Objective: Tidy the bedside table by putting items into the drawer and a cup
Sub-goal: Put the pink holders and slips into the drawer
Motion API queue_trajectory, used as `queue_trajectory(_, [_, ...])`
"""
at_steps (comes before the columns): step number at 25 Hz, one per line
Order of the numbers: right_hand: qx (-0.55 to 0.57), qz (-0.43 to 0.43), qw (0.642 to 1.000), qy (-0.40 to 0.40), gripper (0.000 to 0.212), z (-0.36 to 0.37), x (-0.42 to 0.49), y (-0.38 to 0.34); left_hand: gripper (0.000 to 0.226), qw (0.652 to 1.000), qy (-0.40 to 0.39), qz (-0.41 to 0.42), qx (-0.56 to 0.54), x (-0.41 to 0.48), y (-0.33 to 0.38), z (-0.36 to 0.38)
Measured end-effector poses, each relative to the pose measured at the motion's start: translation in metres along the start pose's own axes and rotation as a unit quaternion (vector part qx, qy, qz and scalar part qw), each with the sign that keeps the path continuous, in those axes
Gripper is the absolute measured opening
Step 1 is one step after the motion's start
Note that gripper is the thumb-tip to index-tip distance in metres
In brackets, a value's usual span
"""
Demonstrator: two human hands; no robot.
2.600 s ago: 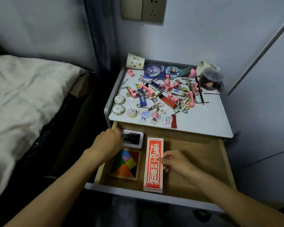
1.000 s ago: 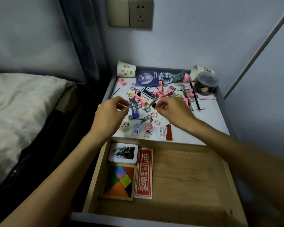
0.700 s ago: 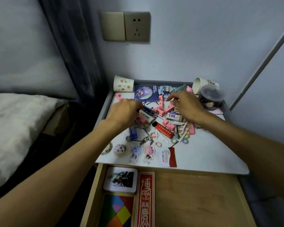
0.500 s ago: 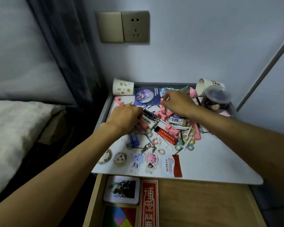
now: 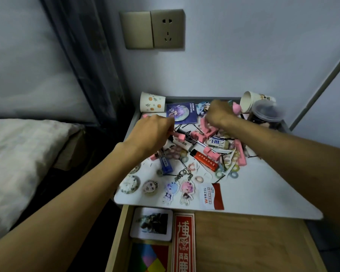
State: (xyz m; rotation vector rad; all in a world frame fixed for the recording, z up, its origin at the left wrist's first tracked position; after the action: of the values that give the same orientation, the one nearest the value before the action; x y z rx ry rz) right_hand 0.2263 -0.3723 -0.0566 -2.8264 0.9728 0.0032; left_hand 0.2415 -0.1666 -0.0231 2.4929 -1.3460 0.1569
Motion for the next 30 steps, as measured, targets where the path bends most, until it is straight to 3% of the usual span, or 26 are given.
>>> queue_trajectory(1, [0.004,-0.004,1.0,0.002,0.004,-0.004,0.001,0.005,0.009,0.999,0.015,-0.017,-0.032,-0.005,0.003,-0.006])
queue_trajectory(6, [0.06,-0.03,0.998,-0.003,0.018,-0.009,-0.012,0.014,0.006,0.963,0.061,-0.117,-0.233,-0.05,0.02,-0.026])
queue_trajectory(7, [0.055,-0.049,0.997,-0.009,0.023,-0.007,-0.02,0.007,0.007,0.939,0.058,-0.158,-0.3,-0.062,0.02,-0.026])
queue_trajectory(11, [-0.03,-0.067,0.997,0.01,0.033,0.002,-0.03,-0.017,0.028,0.786,0.056,-0.284,-0.546,-0.105,0.021,-0.015])
queue_trajectory(13, [-0.068,-0.049,0.996,0.0,0.025,0.008,-0.026,-0.022,0.039,0.755,0.063,-0.296,-0.581,-0.113,0.021,-0.014])
queue_trajectory(15, [-0.087,-0.024,0.996,-0.005,0.014,0.012,-0.02,-0.026,0.048,0.74,0.07,-0.297,-0.599,-0.116,0.016,-0.012])
queue_trajectory(17, [-0.081,0.0,0.997,0.013,0.019,0.005,-0.017,-0.024,0.054,0.732,0.072,-0.288,-0.612,-0.115,0.015,-0.012])
queue_trajectory(21, [0.056,-0.053,0.996,0.037,0.02,-0.033,-0.043,-0.024,0.054,0.729,0.064,-0.275,-0.624,-0.114,0.013,-0.014])
queue_trajectory(24, [0.284,-0.134,0.949,-0.026,0.026,-0.053,-0.121,-0.017,0.053,0.718,0.052,-0.272,-0.638,-0.117,0.023,-0.014])
queue_trajectory(27, [0.37,-0.154,0.912,-0.084,0.01,-0.049,-0.195,0.005,0.052,0.714,0.027,-0.266,-0.647,-0.122,0.04,-0.009])
queue_trajectory(30, [0.424,-0.145,0.887,-0.114,0.008,-0.032,-0.23,0.023,0.052,0.717,-0.011,-0.245,-0.653,-0.125,0.057,-0.002])
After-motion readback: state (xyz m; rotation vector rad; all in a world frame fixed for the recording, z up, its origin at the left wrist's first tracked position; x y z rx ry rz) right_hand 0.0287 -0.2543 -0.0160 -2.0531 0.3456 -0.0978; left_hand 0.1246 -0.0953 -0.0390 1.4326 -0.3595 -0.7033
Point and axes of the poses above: each hand's wrist, its own x-axis towards the middle knuckle, its own z-axis out of the palm, y = z × x, the point moved 7 cm from there along x, towards the middle knuckle, and after that the axes turned 12 degrees about -x, right-handed, at the moved point
